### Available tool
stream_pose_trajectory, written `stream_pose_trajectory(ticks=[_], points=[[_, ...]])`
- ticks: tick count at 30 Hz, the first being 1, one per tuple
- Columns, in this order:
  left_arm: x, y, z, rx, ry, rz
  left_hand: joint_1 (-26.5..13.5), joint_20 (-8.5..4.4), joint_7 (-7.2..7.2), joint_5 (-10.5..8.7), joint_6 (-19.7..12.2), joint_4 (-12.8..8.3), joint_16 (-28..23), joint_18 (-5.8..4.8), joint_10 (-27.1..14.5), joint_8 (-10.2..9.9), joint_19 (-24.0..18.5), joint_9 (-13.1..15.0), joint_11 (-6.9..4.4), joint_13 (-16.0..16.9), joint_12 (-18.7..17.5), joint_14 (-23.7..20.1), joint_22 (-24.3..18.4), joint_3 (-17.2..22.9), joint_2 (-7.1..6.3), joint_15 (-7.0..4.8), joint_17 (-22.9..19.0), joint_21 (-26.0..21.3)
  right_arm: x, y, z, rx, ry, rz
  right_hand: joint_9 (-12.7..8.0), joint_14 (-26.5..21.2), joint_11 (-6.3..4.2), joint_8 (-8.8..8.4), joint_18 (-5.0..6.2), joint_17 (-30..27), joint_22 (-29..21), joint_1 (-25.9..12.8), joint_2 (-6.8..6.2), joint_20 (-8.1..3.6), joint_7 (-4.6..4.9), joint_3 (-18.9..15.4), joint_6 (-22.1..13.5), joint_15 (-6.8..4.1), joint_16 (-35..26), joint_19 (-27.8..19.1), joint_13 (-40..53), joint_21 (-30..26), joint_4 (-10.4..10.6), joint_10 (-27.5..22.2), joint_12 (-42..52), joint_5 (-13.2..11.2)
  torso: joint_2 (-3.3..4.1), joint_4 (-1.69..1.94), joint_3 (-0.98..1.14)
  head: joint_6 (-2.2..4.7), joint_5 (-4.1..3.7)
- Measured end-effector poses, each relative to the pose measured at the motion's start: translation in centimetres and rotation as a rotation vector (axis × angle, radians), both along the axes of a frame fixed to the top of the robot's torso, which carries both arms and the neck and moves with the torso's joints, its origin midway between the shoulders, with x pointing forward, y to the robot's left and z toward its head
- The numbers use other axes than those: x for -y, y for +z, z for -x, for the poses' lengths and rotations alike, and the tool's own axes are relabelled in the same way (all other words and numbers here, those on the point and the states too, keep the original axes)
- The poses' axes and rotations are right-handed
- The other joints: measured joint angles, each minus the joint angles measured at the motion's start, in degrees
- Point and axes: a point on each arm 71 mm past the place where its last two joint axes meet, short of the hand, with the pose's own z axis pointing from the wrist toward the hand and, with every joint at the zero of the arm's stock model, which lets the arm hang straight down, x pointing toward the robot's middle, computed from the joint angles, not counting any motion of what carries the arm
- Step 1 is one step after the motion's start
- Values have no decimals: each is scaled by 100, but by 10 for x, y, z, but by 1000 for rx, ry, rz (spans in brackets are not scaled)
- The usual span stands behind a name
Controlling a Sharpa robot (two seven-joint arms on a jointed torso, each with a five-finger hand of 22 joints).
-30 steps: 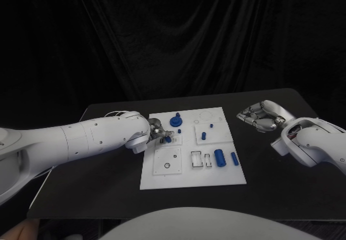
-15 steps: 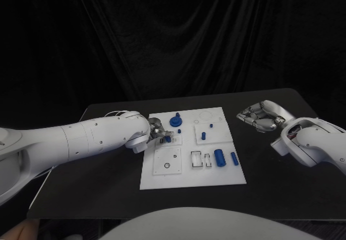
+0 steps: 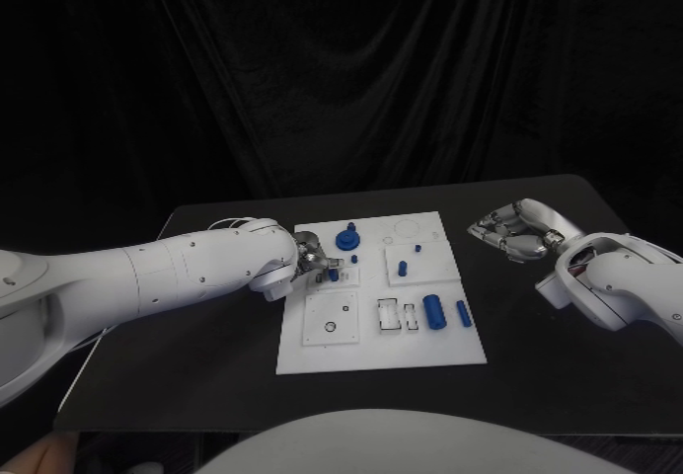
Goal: Assemble the parts on the task board
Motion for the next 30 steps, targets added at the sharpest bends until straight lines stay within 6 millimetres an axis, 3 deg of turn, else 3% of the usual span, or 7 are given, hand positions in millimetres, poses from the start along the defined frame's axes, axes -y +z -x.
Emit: stream_pose_trajectory(ticks=[11,20,30], points=[[0,0,-1,2,2,-1,223,0,0,180,23,-48,0,0,0,-72,0,-48,0,0,0,0,0,114,-65,0,0,0,0,-1,1,-3,0,0,1,0,0,-9,0,-3,-1,0,0,0,0,0,0,0,-11,0,0,0,0,0,0,0,2,1,1,0,2],[0,0,-1,1,1,-1,577,0,-11,223,93,-212,0,0,0,-112,0,-61,0,0,0,0,5,341,-253,-1,0,0,1,-2,1,-7,0,1,-4,0,21,-9,-1,-2,-1,0,0,0,0,0,0,0,-11,0,-2,0,0,-21,0,0,1,0,1,0,11],[0,0,-1,-2,-1,-2,660,0,-10,-31,133,-222,0,0,0,-116,0,-60,0,0,0,1,4,396,-337,-1,0,0,1,-2,1,-11,0,2,-4,0,21,-9,-1,-2,-1,0,0,0,0,0,0,0,-11,0,-12,-25,0,-21,0,21,-2,0,1,0,8]])
